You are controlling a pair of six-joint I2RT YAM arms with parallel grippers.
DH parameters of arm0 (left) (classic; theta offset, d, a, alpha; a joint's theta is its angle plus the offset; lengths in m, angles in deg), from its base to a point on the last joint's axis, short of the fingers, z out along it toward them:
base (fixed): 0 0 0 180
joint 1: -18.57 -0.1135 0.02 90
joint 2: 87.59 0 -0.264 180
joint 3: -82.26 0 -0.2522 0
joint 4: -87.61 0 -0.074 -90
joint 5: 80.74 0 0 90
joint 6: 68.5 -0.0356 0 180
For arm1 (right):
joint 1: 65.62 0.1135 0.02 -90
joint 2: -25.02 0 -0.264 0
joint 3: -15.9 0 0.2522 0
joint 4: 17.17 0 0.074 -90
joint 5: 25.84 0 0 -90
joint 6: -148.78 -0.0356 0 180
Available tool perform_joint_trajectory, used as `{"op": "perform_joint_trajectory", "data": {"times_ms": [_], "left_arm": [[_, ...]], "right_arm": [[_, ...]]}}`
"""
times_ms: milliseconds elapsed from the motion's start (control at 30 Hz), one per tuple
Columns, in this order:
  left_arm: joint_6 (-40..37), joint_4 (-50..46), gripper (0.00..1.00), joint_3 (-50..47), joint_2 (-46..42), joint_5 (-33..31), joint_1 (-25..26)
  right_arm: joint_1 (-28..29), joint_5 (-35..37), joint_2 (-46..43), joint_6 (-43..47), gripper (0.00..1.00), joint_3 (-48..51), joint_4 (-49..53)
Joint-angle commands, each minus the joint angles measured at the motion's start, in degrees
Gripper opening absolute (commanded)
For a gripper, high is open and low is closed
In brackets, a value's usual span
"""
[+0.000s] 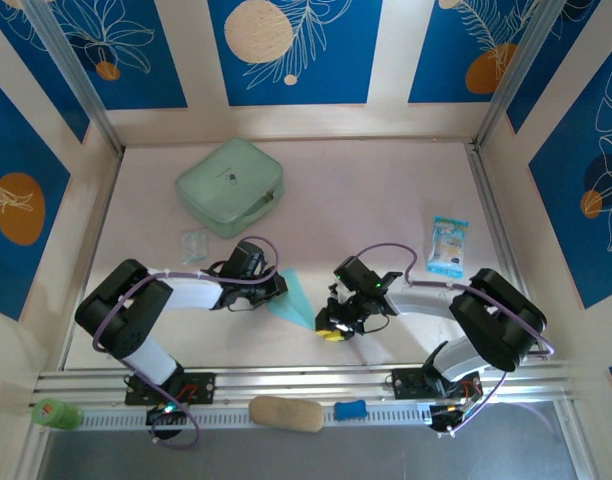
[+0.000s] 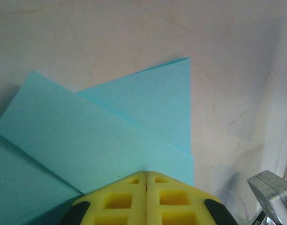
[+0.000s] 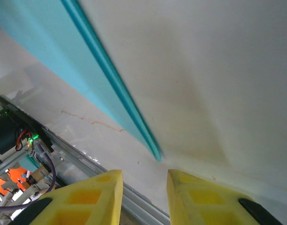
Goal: Fold a paper plane with a square sheet of paper (pick it up from the middle)
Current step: Perform the fourth fold on the wing at the bottom-center of the table.
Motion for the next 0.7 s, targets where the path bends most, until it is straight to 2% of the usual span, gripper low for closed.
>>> {"op": "perform_joint_trajectory", "data": {"times_ms": [0, 133, 667], "left_arm": [[0.1, -3.4, 0.03, -1.5, 0.1, -1.3, -0.8], [0.5, -3.2, 0.03, -1.6, 0.3, -1.1, -0.8], [0.7, -2.2, 0.03, -1.7, 0.3, -0.8, -0.9]], "right_arm": [[0.6, -2.0, 2.3, -0.6, 0.30, -1.1, -2.0], [0.4, -1.6, 4.6, -0.5, 0.30, -2.2, -2.3], [-1.5, 0.4, 1.5, 1.3, 0.30, -2.7, -3.7]]}}
